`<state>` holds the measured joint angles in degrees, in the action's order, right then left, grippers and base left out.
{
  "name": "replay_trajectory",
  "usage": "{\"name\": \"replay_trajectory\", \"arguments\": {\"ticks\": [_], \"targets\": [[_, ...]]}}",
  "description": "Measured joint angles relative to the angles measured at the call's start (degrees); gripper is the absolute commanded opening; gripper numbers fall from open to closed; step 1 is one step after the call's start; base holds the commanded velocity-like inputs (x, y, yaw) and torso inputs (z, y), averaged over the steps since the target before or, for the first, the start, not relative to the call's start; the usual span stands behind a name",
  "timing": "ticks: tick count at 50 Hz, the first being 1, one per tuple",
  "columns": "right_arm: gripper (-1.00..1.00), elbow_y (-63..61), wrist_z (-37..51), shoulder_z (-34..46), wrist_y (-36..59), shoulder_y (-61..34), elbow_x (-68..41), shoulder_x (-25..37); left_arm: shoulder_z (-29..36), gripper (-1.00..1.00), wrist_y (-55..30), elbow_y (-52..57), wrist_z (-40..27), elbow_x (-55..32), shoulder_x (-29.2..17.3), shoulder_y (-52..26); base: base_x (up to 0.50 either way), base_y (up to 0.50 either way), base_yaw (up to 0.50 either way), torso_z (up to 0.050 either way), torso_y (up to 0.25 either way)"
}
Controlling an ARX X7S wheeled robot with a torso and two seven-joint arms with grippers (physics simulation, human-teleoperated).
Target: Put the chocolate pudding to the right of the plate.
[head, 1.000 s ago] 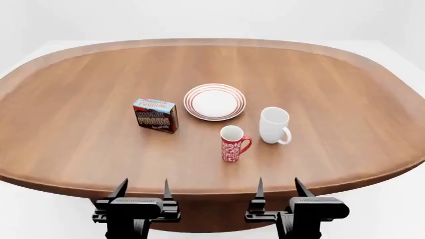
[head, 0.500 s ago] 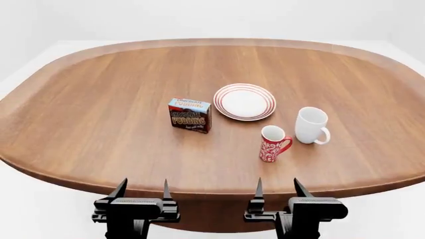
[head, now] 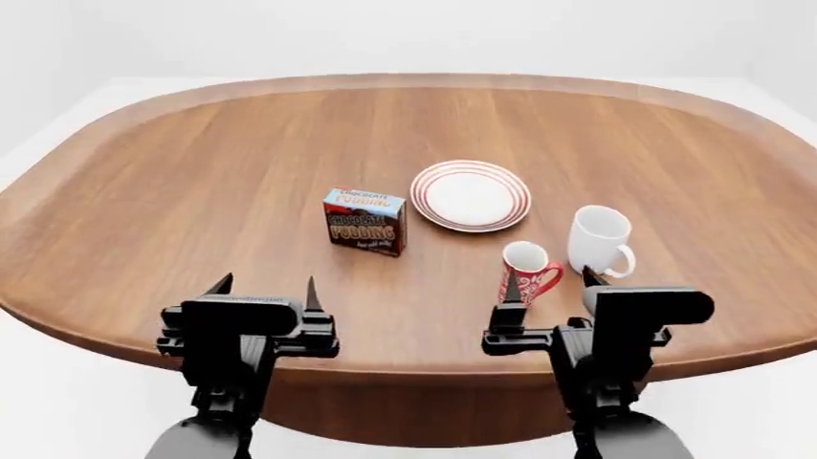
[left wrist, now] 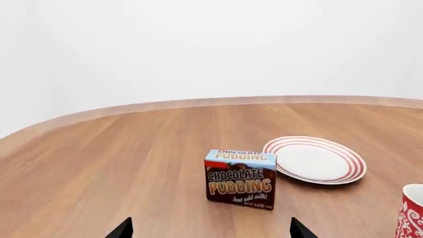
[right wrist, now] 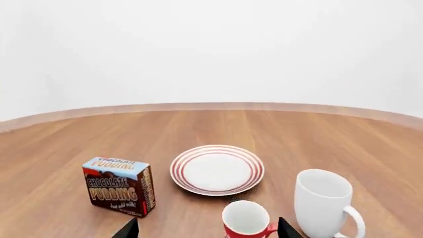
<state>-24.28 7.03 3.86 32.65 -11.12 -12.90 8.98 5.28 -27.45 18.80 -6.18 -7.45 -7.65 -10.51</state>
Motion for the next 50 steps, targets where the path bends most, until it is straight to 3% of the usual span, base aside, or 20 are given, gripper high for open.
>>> {"name": "replay_trajectory", "arguments": {"ticks": [16, 50], "targets": [[1.00, -8.50, -0.07, -1.52, 11.62, -4.36, -4.30, 2.14, -0.06, 1.00, -8.34, 5.48, -0.39, -1.91, -1.11, -4.09, 0.50, 0.00, 0.00, 0.000, 0.000], [1.00, -8.64, 0.00, -1.57, 12.28, -4.68, -6.47, 2.91, 0.68, 1.00, -7.32, 4.33, -1.39, -3.04, -2.05, -4.82, 0.50, 0.00, 0.00, 0.000, 0.000]]}}
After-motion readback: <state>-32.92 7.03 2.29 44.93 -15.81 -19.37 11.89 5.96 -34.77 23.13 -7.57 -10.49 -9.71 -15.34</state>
